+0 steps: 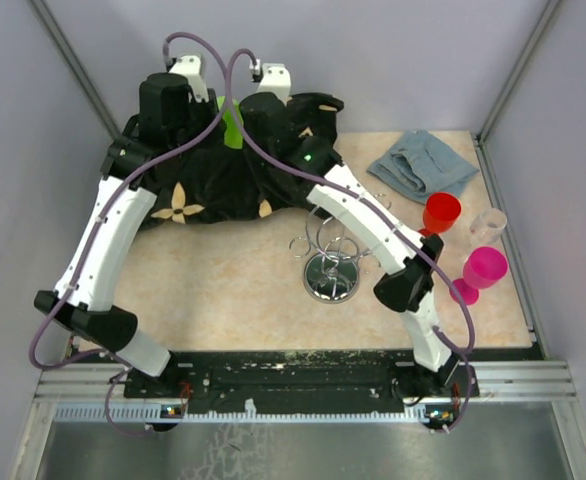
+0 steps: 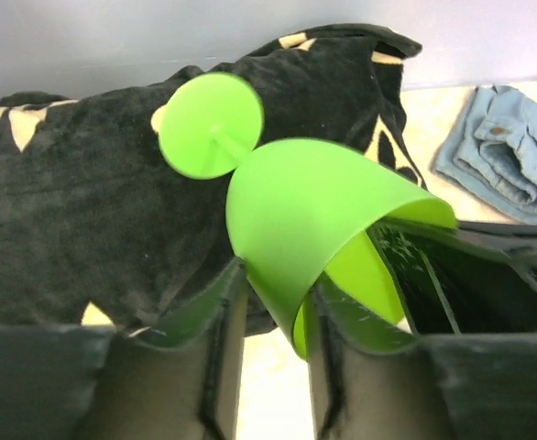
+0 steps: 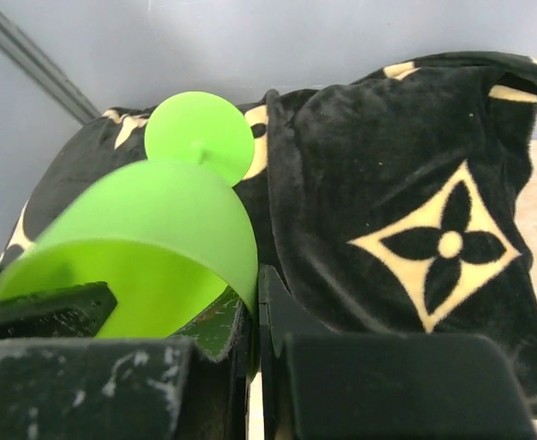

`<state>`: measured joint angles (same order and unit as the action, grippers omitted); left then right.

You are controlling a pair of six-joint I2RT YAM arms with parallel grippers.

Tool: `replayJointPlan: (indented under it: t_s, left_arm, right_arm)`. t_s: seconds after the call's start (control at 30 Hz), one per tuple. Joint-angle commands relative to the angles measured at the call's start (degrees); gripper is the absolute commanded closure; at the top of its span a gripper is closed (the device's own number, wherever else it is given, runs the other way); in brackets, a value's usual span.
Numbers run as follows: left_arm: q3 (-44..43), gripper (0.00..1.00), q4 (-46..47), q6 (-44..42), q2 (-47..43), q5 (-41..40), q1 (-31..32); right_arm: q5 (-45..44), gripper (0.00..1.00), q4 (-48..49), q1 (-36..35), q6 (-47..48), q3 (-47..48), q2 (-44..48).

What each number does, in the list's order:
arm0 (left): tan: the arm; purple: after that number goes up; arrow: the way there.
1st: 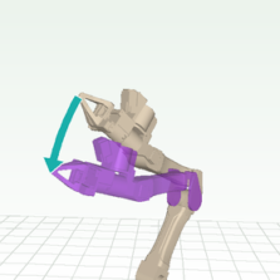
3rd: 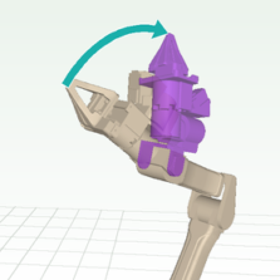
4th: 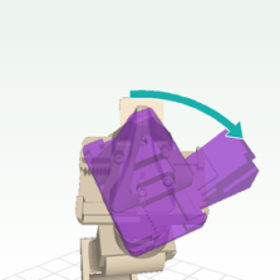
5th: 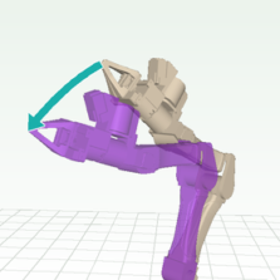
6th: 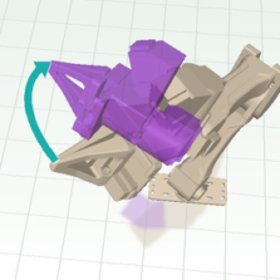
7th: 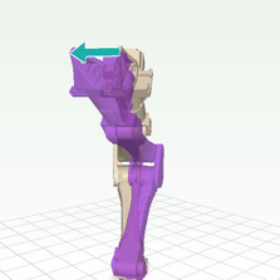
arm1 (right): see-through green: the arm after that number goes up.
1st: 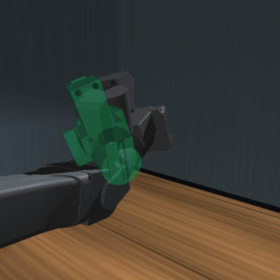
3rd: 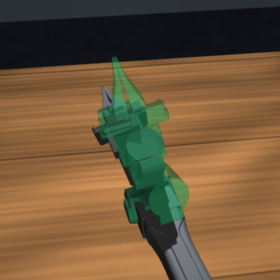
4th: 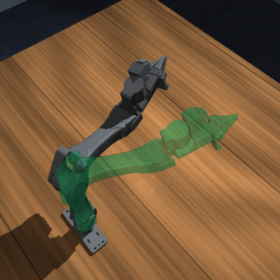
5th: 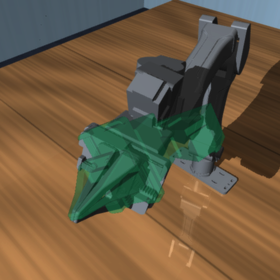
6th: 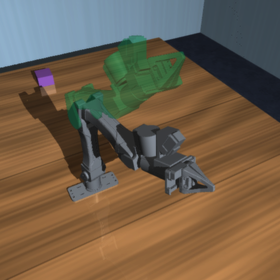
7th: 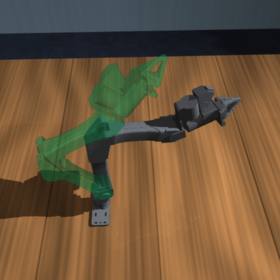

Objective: Take the wine glass off the wine glass rack

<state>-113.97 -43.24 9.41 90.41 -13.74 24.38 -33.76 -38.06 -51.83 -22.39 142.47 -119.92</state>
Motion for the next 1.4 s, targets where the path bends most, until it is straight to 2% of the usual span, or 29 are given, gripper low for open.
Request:
replayJointPlan:
  t_s: [0.0, 0.1, 0.2, 0.4, 0.63, 0.87, 1.0, 1.17, 1.23, 1.37]
  left_arm:
    - [1.94, 0.51, 5.93, -0.44, -3.11, 5.58, -0.7]
    - [5.74, 0.24, 10.76, -1.98, -6.19, 10.35, -0.76]
    - [7.57, 0.11, 12.64, -3.06, -8.38, 12.77, -0.74]
    - [5.4, 0.07, 12.07, -4.62, -9.79, 8.85, -0.8]
    - [5.46, 0.04, 16.43, -7.46, -12.26, 2.53, -0.74]
    - [6.87, 0.04, 15.7, -6.35, -12.33, 2.4, -0.83]
    - [7.03, 0.03, 15.51, -5.68, -11.24, 2.71, -0.83]
    - [6.47, 0.04, 15.54, -4.45, -9.31, 4.65, -0.96]
    - [6.11, 0.05, 15.18, -4.11, -8.66, 5.26, -1.0]
    - [6.03, 0.05, 14.58, -4.21, -8.16, 5.52, -1.0]
  right_arm:
    - [1.49, 1.0, 4.1, -0.55, 1.19, 0.11, 1.9]
    - [0.93, 1.0, 5.68, -0.55, 1.7, -1.63, 3.64]
    - [-0.12, 1.0, 7.43, -0.34, 2.25, -3.39, 6.09]
    - [-4.09, 1.0, 9.61, 0.96, 4.68, -4.75, 11.73]
    - [-14.57, 1.0, 6.89, 4.4, 12.28, -5.96, 21.37]
    - [-29.48, 1.0, -3.11, 9.53, 15.28, -19.02, 42.4]
    - [-38.54, 1.0, -17.67, 9.58, 8.89, -20.4, 51.84]
    - [-42.93, 1.0, -36.97, 9.56, -4.38, -17.34, 57.08]
    - [-42.99, 1.0, -37.74, 9.56, -4.92, -18.89, 58.0]
    - [-40.94, 1.0, -29.46, 9.56, 0.1, -23.65, 57.97]
